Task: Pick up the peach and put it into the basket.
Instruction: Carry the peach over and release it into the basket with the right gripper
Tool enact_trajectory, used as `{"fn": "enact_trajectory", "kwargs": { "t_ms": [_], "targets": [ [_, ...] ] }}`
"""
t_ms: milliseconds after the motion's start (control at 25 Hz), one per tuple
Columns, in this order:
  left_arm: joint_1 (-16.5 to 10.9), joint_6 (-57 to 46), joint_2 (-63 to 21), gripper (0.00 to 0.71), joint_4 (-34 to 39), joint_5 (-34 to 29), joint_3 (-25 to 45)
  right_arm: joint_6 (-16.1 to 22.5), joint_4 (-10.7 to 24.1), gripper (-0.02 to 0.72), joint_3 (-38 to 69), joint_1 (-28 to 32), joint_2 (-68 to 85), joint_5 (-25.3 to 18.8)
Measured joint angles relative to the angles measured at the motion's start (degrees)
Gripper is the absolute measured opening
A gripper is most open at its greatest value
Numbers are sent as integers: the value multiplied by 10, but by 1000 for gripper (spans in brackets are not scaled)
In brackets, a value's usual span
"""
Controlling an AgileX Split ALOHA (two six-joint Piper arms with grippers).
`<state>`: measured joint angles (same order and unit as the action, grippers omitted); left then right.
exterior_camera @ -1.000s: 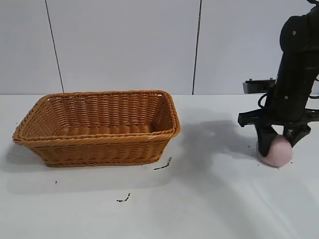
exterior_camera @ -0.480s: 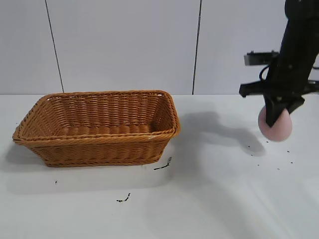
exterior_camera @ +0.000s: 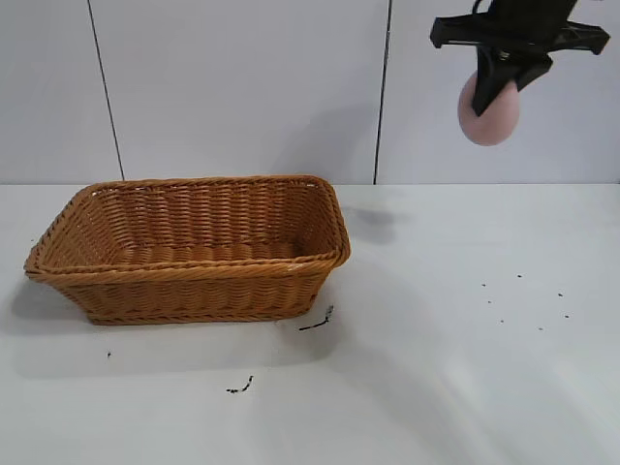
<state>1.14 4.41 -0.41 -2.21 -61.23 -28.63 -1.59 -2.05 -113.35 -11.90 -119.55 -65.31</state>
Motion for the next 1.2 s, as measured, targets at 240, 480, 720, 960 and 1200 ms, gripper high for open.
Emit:
{"fn": "enact_trajectory", "kwargs": {
  "t_ms": [240,480,720,960,1200],
  "targets": [
    [0,0,0,692,0,0,0,1,0,25,-80,-91,-44,1],
    [0,0,0,692,0,0,0,1,-4,25,-96,-178,-88,46],
    [0,0,0,692,0,0,0,1,-6,25,-96,-225,-152,118],
    [0,0,0,692,0,0,0,-6,-6,31,-96,-238,-210,153],
    [0,0,0,692,0,0,0,-6,-6,406,-96,-238,-222,152]
  ]
}}
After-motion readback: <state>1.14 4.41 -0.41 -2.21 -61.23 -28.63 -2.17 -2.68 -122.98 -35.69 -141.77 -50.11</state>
